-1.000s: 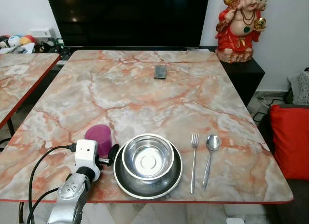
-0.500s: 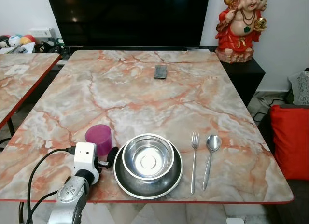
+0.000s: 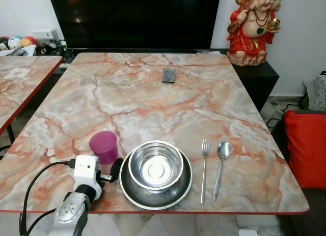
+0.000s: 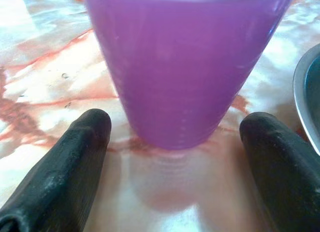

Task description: Setting the table

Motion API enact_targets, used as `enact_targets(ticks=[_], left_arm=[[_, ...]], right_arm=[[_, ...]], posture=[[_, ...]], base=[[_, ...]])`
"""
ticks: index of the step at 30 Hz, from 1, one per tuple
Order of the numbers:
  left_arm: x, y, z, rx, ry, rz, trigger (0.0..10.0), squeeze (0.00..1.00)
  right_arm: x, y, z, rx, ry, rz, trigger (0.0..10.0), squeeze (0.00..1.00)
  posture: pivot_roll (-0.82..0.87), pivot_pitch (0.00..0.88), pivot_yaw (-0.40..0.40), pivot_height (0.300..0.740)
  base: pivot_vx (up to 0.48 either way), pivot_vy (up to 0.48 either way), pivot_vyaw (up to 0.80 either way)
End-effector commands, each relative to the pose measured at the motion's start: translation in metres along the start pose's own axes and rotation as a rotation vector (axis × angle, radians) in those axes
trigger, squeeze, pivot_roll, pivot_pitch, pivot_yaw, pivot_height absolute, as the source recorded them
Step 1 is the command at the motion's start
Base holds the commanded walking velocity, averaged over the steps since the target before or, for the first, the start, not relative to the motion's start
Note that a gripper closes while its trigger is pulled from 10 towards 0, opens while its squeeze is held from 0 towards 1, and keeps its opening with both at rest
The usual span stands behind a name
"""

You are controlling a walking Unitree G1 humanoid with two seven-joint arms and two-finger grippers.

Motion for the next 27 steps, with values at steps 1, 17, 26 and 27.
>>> enact_targets(ticks=[1, 17, 26, 27], left_arm=[[0.002, 0.003, 0.005, 0.003, 0.001, -0.010, 10.0, 0.00], [0.010, 0.011, 0.034, 0.039, -0.048, -0.070, 10.0, 0.00], [0.013, 0.013, 0.045, 0.063, -0.067, -0.094, 10.0, 0.00], [0.013, 0.013, 0.046, 0.063, -0.067, -0.094, 10.0, 0.00]], right_arm=[[-0.005, -0.001, 0.001, 0.001, 0.018, 0.005, 10.0, 0.00], [-0.004, -0.001, 0.000, 0.000, 0.018, 0.003, 10.0, 0.00], [0.001, 0.004, -0.001, 0.003, 0.009, -0.009, 10.0, 0.00], [0.001, 0.004, -0.001, 0.003, 0.009, -0.009, 10.0, 0.00]], posture=[[0.01, 0.055, -0.010, 0.740], [0.02, 0.044, -0.005, 0.740], [0.03, 0.020, 0.006, 0.740], [0.03, 0.020, 0.006, 0.740]], base=[[0.000, 0.000, 0.00], [0.000, 0.000, 0.00], [0.000, 0.000, 0.00], [0.000, 0.000, 0.00]])
Point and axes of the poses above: a point about 5 cm out from each wrist's last joint towards the gripper, its own z axis pointing back from the gripper into the wrist, its own x axis along the axis of the wrist's last joint, y = z × x, the point moved 6 cm from there along -z, pointing out of the wrist towards the gripper, and after that the axes turned 2 degrees about z, right-handed, at the moved point
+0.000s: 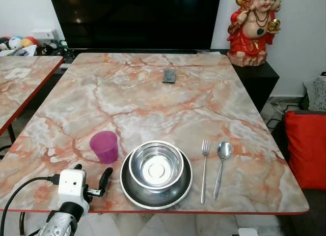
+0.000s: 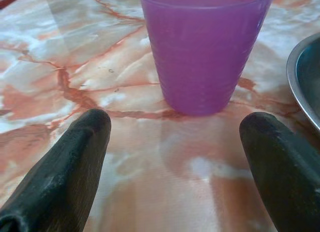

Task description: Setting the table

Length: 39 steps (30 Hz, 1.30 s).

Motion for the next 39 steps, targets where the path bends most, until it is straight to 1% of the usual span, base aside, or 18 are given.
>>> enact_targets(ticks=[1, 7, 14, 16, 19, 22, 24, 25, 26, 27, 30, 33, 34, 35, 36, 37, 38, 39], left_arm=[[0.007, 0.003, 0.003, 0.009, -0.025, -0.021, 10.0, 0.00], [0.003, 0.002, 0.011, 0.007, -0.019, -0.023, 10.0, 0.00], [-0.002, 0.001, 0.014, 0.027, -0.019, -0.013, 10.0, 0.00], [-0.008, 0.001, 0.019, 0.032, -0.011, -0.014, 10.0, 0.00], [-0.006, 0.002, 0.025, 0.041, -0.025, -0.024, 10.0, 0.00], [-0.006, 0.009, 0.042, 0.096, -0.036, -0.047, 10.0, 0.00], [-0.006, 0.011, 0.044, 0.109, -0.036, -0.054, 10.0, 0.00], [-0.009, 0.028, 0.057, 0.215, -0.028, -0.076, 10.0, 0.00], [-0.011, 0.038, 0.063, 0.278, -0.022, -0.080, 10.0, 0.00], [-0.014, 0.053, 0.073, 0.372, -0.014, -0.090, 10.0, 0.00], [-0.016, 0.070, 0.084, 0.474, -0.009, -0.129, 10.0, 0.00], [-0.024, 0.097, 0.104, 0.636, 0.033, -0.158, 10.0, 0.00], [-0.034, 0.116, 0.119, 0.744, 0.079, -0.165, 10.0, 0.00], [-0.039, 0.125, 0.127, 0.794, 0.105, -0.170, 10.0, 0.00], [-0.039, 0.125, 0.127, 0.794, 0.105, -0.170, 10.0, 0.00], [-0.052, 0.142, 0.145, 0.900, 0.181, -0.181, 10.0, 0.00], [-0.057, 0.148, 0.153, 0.949, 0.207, -0.178, 10.0, 0.00], [-0.057, 0.148, 0.153, 0.949, 0.207, -0.178, 10.0, 0.00]], right_arm=[[-0.003, 0.002, 0.000, 0.001, 0.018, -0.008, 10.0, 0.00], [0.000, 0.002, -0.001, 0.003, 0.012, -0.011, 10.0, 0.00], [0.000, 0.001, -0.001, 0.001, 0.012, -0.009, 10.0, 0.00], [0.000, 0.000, -0.001, -0.001, 0.013, -0.008, 10.0, 0.00], [-0.001, 0.000, -0.001, -0.002, 0.014, -0.006, 10.0, 0.00], [-0.001, -0.001, 0.000, -0.001, 0.016, -0.002, 10.0, 0.00], [-0.001, -0.001, 0.000, -0.001, 0.017, -0.001, 10.0, 0.00], [-0.002, -0.001, 0.000, 0.001, 0.017, 0.001, 10.0, 0.00], [-0.002, 0.000, 0.000, 0.002, 0.017, 0.002, 10.0, 0.00], [-0.002, 0.000, 0.000, 0.004, 0.018, 0.005, 10.0, 0.00], [-0.002, 0.001, 0.000, 0.006, 0.019, 0.007, 10.0, 0.00], [-0.002, 0.001, -0.001, 0.007, 0.020, 0.007, 10.0, 0.00], [-0.002, 0.002, -0.001, 0.006, 0.020, 0.005, 10.0, 0.00], [-0.002, 0.002, -0.001, 0.006, 0.020, 0.004, 10.0, 0.00], [-0.002, 0.002, -0.001, 0.006, 0.020, 0.004, 10.0, 0.00], [-0.002, 0.002, -0.001, 0.005, 0.020, 0.002, 10.0, 0.00], [-0.002, 0.002, -0.001, 0.005, 0.020, 0.000, 10.0, 0.00], [-0.002, 0.002, -0.001, 0.005, 0.020, 0.000, 10.0, 0.00]], posture=[[0.04, 0.017, 0.007, 0.740], [0.04, 0.009, 0.006, 0.740], [0.04, 0.008, 0.003, 0.740], [0.04, 0.010, 0.002, 0.740], [0.04, 0.013, 0.000, 0.740], [0.05, 0.015, -0.001, 0.740], [0.05, 0.015, -0.001, 0.740], [0.05, 0.017, -0.002, 0.740], [0.05, 0.018, -0.002, 0.740], [0.06, 0.019, -0.003, 0.740], [0.06, 0.019, -0.004, 0.740], [0.06, 0.018, -0.002, 0.740], [0.06, 0.016, 0.000, 0.740], [0.06, 0.017, 0.002, 0.740], [0.06, 0.017, 0.002, 0.740], [0.06, 0.016, 0.004, 0.740], [0.06, 0.016, 0.005, 0.740], [0.06, 0.016, 0.005, 0.740]], base=[[0.000, 0.000, 0.00], [0.000, 0.000, 0.00], [0.000, 0.000, 0.00], [0.000, 0.000, 0.00], [0.000, 0.000, 0.00], [0.000, 0.000, 0.00], [0.000, 0.000, 0.00], [0.000, 0.000, 0.00], [0.000, 0.000, 0.00], [0.000, 0.000, 0.00], [0.000, 0.000, 0.00], [0.000, 0.000, 0.00], [0.000, 0.000, 0.00], [0.000, 0.000, 0.00], [0.000, 0.000, 0.00], [0.000, 0.000, 0.00], [0.000, 0.000, 0.00], [0.000, 0.000, 0.00]])
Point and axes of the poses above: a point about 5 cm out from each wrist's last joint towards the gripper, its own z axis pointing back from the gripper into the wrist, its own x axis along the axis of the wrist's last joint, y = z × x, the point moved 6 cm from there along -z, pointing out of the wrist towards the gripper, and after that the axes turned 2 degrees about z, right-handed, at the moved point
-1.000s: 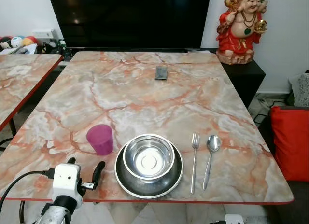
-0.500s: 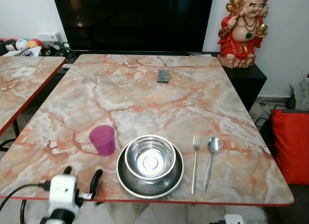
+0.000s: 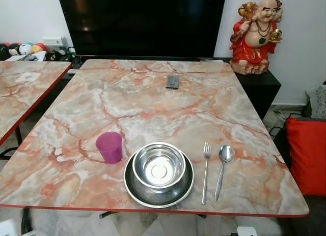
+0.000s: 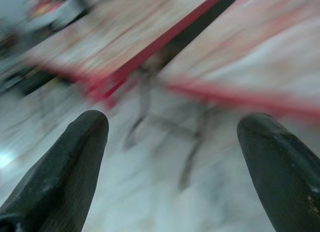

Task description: Setting the table

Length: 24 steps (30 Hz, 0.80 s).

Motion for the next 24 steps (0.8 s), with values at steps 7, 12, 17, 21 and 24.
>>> enact_targets(ticks=[7, 12, 17, 21, 24], left_arm=[[-0.072, -0.012, -0.005, -0.027, 0.344, -0.023, 10.0, 0.00], [-0.091, -0.052, 0.001, -0.201, 0.415, -0.100, 10.0, 0.00], [-0.113, -0.098, 0.016, -0.376, 0.536, -0.093, 10.0, 0.00], [-0.128, -0.135, 0.041, -0.590, 0.620, -0.119, 10.0, 0.00], [-0.134, -0.151, 0.057, -0.690, 0.645, -0.151, 10.0, 0.00]], right_arm=[[-0.002, 0.003, 0.000, 0.001, 0.010, -0.007, 10.0, 0.00], [-0.002, 0.005, 0.000, -0.003, 0.010, -0.013, 10.0, 0.00], [-0.003, 0.004, 0.000, -0.010, 0.014, -0.018, 10.0, 0.00], [-0.004, 0.003, 0.000, -0.012, 0.018, -0.019, 10.0, 0.00], [-0.005, 0.003, 0.001, -0.015, 0.018, -0.024, 10.0, 0.00]], posture=[[0.05, 0.007, 0.018, 0.740], [0.04, 0.008, 0.024, 0.740], [0.03, 0.006, 0.022, 0.740], [0.02, 0.009, 0.019, 0.740], [0.01, 0.011, 0.014, 0.740]], base=[[0.000, 0.000, 0.00], [0.000, 0.000, 0.00], [0.000, 0.000, 0.00], [0.000, 0.000, 0.00], [0.000, 0.000, 0.00]])
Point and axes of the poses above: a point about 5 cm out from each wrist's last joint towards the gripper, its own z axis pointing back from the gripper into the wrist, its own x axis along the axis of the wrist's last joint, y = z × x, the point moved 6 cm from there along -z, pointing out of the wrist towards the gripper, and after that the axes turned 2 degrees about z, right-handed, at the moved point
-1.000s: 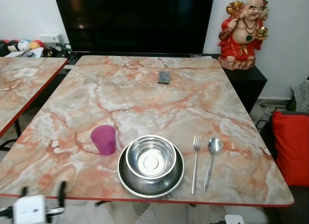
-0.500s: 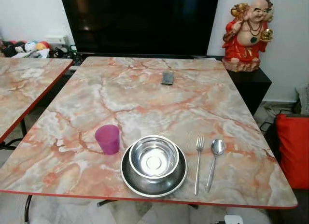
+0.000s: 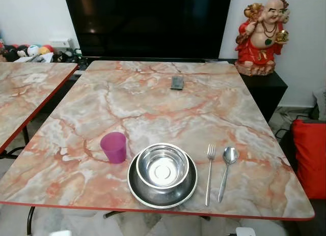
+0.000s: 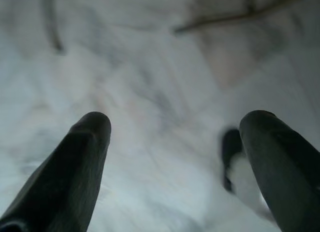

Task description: Setting the table

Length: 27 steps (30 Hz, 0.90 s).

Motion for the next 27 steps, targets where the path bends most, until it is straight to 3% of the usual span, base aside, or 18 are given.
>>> enact_targets(ticks=[1, 4, 5, 6, 7, 8, 9, 10, 11, 14, 15, 16, 17, 27], left_arm=[[-0.011, -0.008, 0.000, -0.046, 0.039, -0.095, 10.0, 0.00], [-0.015, -0.011, -0.002, -0.046, 0.069, -0.109, 10.0, 0.00], [-0.014, -0.013, -0.003, -0.044, 0.077, -0.094, 8.4, 0.00], [-0.014, -0.015, -0.004, -0.043, 0.083, -0.083, 4.1, 0.00], [-0.010, -0.019, -0.005, -0.051, 0.073, -0.079, 4.1, 0.00], [-0.007, -0.023, -0.006, -0.061, 0.064, -0.082, 1.1, 0.00], [0.002, -0.033, -0.008, -0.094, 0.035, -0.119, 0.2, 0.00], [0.006, -0.037, -0.008, -0.106, 0.024, -0.132, 0.2, 0.00], [0.009, -0.040, -0.009, -0.112, 0.017, -0.132, 1.1, 0.00], [0.014, -0.042, -0.010, -0.117, 0.007, -0.123, 1.9, 0.00], [0.014, -0.042, -0.010, -0.117, 0.005, -0.122, 3.3, 0.00], [0.014, -0.042, -0.010, -0.117, 0.006, -0.121, 9.0, 0.00], [0.012, -0.042, -0.010, -0.116, 0.012, -0.121, 10.0, 0.00], [-0.015, -0.033, -0.005, -0.095, 0.075, -0.103, 10.0, 0.00]], right_arm=[[-0.003, -0.001, 0.000, -0.006, 0.012, -0.012, 10.0, 0.00], [-0.003, -0.001, 0.000, -0.006, 0.011, -0.010, 10.0, 0.00], [-0.003, -0.002, 0.001, -0.007, 0.011, -0.011, 10.0, 0.00], [-0.004, -0.002, 0.001, -0.008, 0.011, -0.012, 10.0, 0.00], [-0.004, -0.002, 0.001, -0.009, 0.011, -0.012, 10.0, 0.00], [-0.004, -0.003, 0.001, -0.010, 0.011, -0.013, 10.0, 0.00], [-0.005, -0.003, 0.001, -0.014, 0.012, -0.014, 10.0, 0.00], [-0.005, -0.004, 0.001, -0.016, 0.013, -0.014, 10.0, 0.00], [-0.005, -0.004, 0.001, -0.017, 0.014, -0.014, 10.0, 0.00], [-0.005, -0.005, 0.001, -0.019, 0.015, -0.013, 10.0, 0.00], [-0.005, -0.005, 0.001, -0.018, 0.016, -0.012, 10.0, 0.00], [-0.005, -0.005, 0.001, -0.017, 0.016, -0.012, 10.0, 0.00], [-0.005, -0.005, 0.001, -0.016, 0.015, -0.012, 10.0, 0.00], [-0.006, -0.003, 0.001, -0.014, 0.015, -0.012, 10.0, 0.00]], posture=[[0.01, 0.011, 0.012, 0.740], [0.00, 0.016, 0.012, 0.740], [-0.02, 0.019, 0.010, 0.740], [-0.02, 0.019, 0.010, 0.740], [-0.02, 0.019, 0.010, 0.740], [-0.02, 0.020, 0.011, 0.740], [-0.03, 0.021, 0.009, 0.740], [-0.03, 0.021, 0.009, 0.740], [-0.02, 0.022, 0.007, 0.740], [-0.02, 0.023, 0.005, 0.740], [-0.02, 0.023, 0.005, 0.740], [-0.02, 0.023, 0.005, 0.740], [-0.02, 0.023, 0.005, 0.740], [-0.02, 0.022, 0.006, 0.740]], base=[[0.000, 0.000, 0.00], [0.000, 0.000, 0.00], [0.000, 0.000, 0.00], [0.000, 0.000, 0.00], [0.000, 0.000, 0.00], [0.000, 0.000, 0.00], [0.000, 0.000, 0.00], [0.000, 0.000, 0.00], [0.000, 0.000, 0.00], [0.000, 0.000, 0.00], [0.000, 0.000, 0.00], [0.000, 0.000, 0.00], [0.000, 0.000, 0.00], [0.000, 0.000, 0.00]])
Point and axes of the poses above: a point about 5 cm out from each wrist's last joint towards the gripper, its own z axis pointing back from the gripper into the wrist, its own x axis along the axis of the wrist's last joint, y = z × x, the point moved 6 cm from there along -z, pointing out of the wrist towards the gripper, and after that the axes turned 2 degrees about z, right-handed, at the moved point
